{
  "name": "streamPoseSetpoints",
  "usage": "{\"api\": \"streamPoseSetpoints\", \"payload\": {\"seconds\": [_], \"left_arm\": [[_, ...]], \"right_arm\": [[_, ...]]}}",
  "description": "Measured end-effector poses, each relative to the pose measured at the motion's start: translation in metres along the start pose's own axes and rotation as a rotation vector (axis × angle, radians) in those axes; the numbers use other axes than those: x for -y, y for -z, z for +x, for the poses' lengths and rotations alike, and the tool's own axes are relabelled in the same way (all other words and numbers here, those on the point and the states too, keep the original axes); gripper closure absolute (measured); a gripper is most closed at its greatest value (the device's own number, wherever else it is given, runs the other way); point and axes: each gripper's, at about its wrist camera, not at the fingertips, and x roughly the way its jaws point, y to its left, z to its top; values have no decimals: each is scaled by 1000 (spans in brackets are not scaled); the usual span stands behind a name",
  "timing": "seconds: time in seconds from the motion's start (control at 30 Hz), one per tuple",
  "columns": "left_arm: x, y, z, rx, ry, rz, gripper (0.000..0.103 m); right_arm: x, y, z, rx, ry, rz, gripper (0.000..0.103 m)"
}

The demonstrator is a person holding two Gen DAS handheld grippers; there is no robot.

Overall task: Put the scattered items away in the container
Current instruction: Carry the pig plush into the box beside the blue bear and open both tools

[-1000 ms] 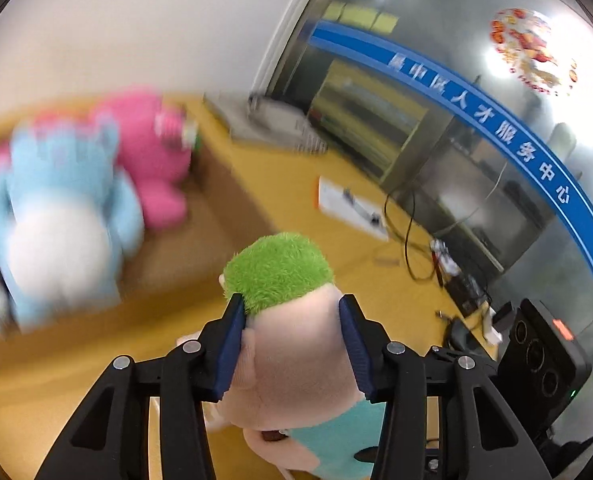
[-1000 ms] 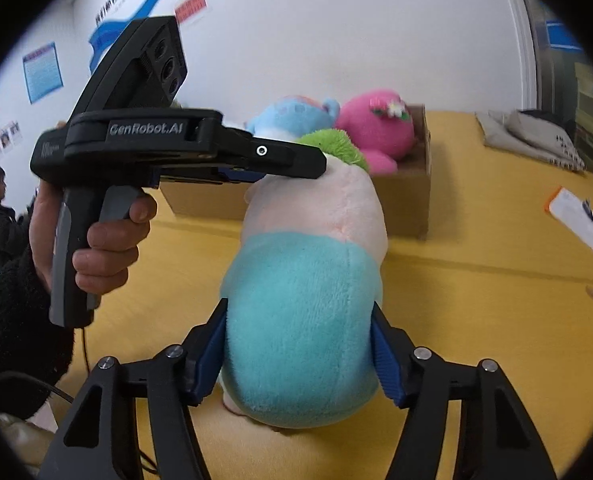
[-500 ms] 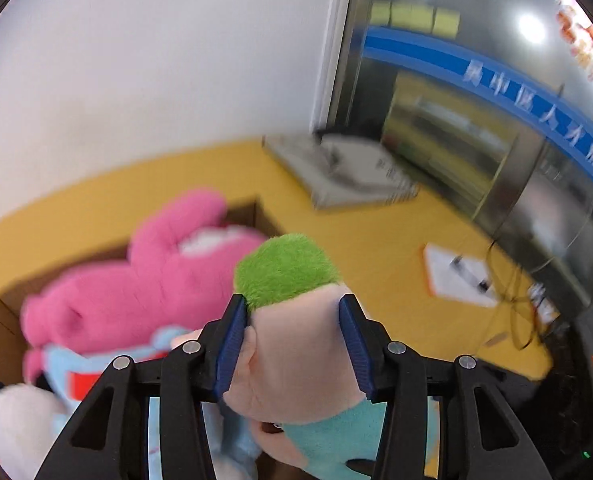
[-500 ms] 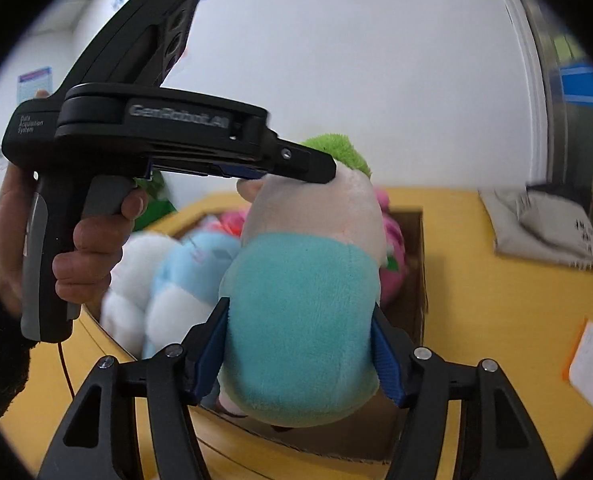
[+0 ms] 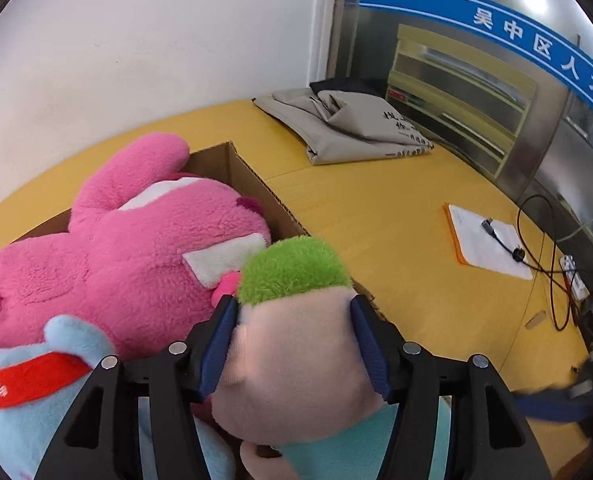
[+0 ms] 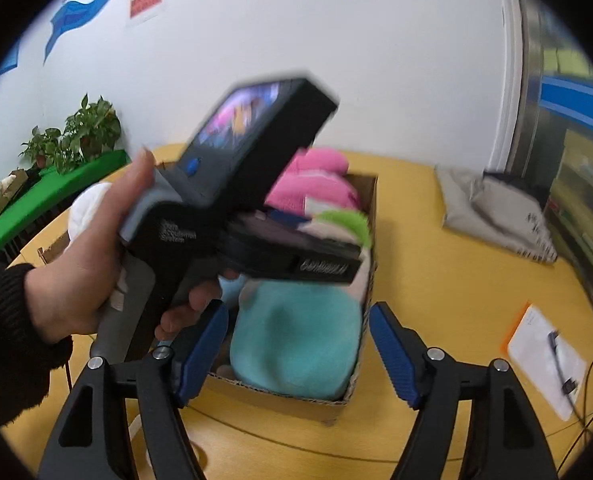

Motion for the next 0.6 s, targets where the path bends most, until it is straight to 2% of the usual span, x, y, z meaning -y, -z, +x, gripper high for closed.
{"api": "streamPoseSetpoints", "payload": {"seconds": [0.03,0.07,0.17,0.2,0.3,0.37,0.47,0.6], "left_arm": [[-4,0,-9,13,7,-18,40],[-10,0,-24,42,-8,-40,40],[-24,7,-79,155,-120,-68,37],[-30,11,-100,181,-140,-81,32],[-50,36,-153,221,-146,-123,22],[-62,57,-182,240,-205,-150,19],[-77,99,-225,242,-300,-177,16],[-79,157,-258,220,-400,-228,0]], "right_arm": [[-1,5,8,-32,7,4,42],[-3,14,15,-58,16,14,46],[2,24,22,-40,-1,72,46],[2,25,22,-42,3,79,46],[-3,23,20,-64,31,91,38],[-11,21,10,-57,59,99,25],[-26,25,-17,21,60,132,23],[-50,36,-55,88,53,185,22]]}}
